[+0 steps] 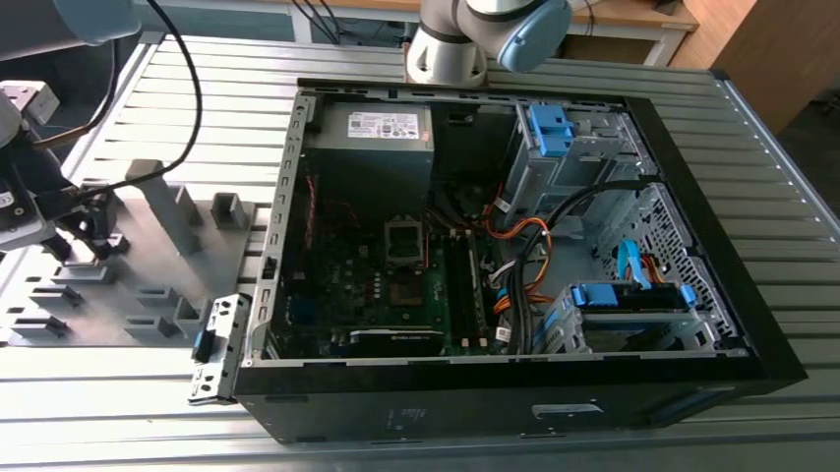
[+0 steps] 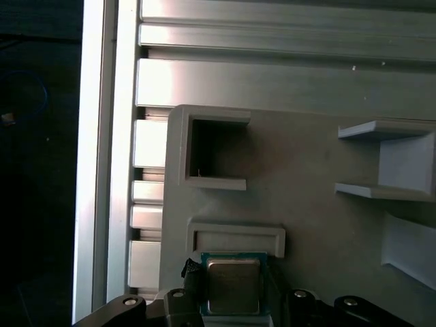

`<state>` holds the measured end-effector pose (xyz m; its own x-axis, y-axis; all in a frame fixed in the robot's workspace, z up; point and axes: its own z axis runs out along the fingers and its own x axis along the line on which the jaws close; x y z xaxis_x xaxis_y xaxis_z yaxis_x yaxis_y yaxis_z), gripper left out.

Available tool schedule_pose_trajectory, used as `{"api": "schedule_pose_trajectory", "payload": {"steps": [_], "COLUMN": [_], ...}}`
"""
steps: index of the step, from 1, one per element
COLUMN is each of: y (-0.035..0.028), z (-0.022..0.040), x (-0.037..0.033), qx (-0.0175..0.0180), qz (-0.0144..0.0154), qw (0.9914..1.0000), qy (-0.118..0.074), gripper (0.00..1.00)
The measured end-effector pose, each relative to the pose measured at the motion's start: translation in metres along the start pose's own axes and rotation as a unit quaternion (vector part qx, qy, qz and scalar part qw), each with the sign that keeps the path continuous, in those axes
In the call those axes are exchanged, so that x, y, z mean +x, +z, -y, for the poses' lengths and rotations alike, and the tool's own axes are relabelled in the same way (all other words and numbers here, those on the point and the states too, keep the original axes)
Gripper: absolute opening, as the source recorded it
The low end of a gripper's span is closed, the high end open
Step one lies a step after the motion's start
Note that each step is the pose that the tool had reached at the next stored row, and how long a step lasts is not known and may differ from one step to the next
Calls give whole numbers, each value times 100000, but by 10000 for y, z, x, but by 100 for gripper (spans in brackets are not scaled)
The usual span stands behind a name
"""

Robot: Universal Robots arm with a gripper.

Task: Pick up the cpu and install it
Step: 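Pick up the cpu and move it towards the insertion slot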

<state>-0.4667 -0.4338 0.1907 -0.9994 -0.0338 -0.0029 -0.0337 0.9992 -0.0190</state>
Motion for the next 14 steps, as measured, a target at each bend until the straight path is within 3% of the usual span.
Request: {"api": "schedule_pose_trajectory", "payload": {"steps": [6, 14], "y": [-105, -344], "z": [2, 6], "x": [-1, -9], "qx": [-16, -11], "qz": [27, 20], "qw": [100000, 100000], "qy": [2, 1], "gripper": [47, 47]}}
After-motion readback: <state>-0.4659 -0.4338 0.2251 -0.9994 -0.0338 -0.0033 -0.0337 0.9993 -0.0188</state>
